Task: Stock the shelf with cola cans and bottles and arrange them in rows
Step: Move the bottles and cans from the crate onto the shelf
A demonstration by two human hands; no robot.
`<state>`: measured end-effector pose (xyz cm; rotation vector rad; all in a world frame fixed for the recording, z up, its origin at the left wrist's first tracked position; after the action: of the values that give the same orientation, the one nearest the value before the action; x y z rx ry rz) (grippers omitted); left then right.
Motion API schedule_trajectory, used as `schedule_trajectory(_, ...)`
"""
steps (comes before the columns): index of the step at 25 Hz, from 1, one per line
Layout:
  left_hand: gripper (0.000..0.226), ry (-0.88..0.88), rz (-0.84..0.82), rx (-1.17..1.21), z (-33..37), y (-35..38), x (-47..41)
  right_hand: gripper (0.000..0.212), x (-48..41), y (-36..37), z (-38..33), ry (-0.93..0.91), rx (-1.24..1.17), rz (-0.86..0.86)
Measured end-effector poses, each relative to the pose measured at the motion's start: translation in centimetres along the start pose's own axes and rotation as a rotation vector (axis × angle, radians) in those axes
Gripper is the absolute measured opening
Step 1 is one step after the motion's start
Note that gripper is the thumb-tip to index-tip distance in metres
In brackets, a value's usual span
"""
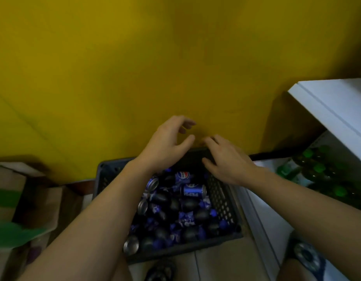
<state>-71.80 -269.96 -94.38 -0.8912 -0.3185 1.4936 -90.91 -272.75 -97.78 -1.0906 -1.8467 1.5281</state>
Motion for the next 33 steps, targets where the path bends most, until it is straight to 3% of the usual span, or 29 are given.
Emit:
schedule_trajectory(2, 0.028, -0.063, 0.050, 0.007, -2.0, -1.0, 0.1, 0.041, -1.1, 3.6, -0.3, 0.096, -0.107, -0.115)
schedule_trajectory(5, 0.028, -0.103, -0.033, -0.033, -4.4, -1.2, 0.4, 0.038, 0.8, 12.0, 0.0, 0.230, -0.224, -0.404)
schedule_trajectory(10, 0.029, -0.149, -0.242, -0.054, -7.0, 0.5, 0.8, 0.070, 7.2, 25.6, 0.4, 0.354, -0.170, -0.951)
schedule_trajectory(16, 0.032, -0.167, -0.490, -0.092, -7.8, 3.1, 1.5, 0.087, 7.2, 29.0, 0.6, 0.309, -0.055, -1.067)
schedule_trajectory(21, 0.036, -0.226, -0.659, -0.123, -8.3, 3.8, 2.0, 0.077, 6.4, 29.1, 0.1, 0.200, 0.052, -1.178)
schedule_trajectory(26, 0.042, -0.353, -0.898, -0.229, -8.9, 3.7, 3.2, 0.063, 5.9, 28.6, -0.2, 0.072, 0.111, -1.142)
schedule_trajectory(29, 0.040, -0.400, -0.935, -0.253, -8.4, 3.6, 3.6, 0.050, 5.9, 28.3, -1.5, 0.040, 0.144, -1.100)
schedule_trajectory(33, 0.038, -0.384, -0.918, -0.240, -8.3, 4.1, 3.6, 0.075, 6.5, 27.5, -0.2, 0.140, 0.058, -1.160)
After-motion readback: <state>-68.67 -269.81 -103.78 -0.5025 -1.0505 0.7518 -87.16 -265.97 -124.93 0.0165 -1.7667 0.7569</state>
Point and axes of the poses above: each hand's wrist, its own x-axis away from the middle knuckle, its own y-axis out of the palm, z = x × y, the point moved 2 cm from there along -x, towards the middle knuckle, and after that the axes turned 5 degrees about z, right-handed, at the moved point
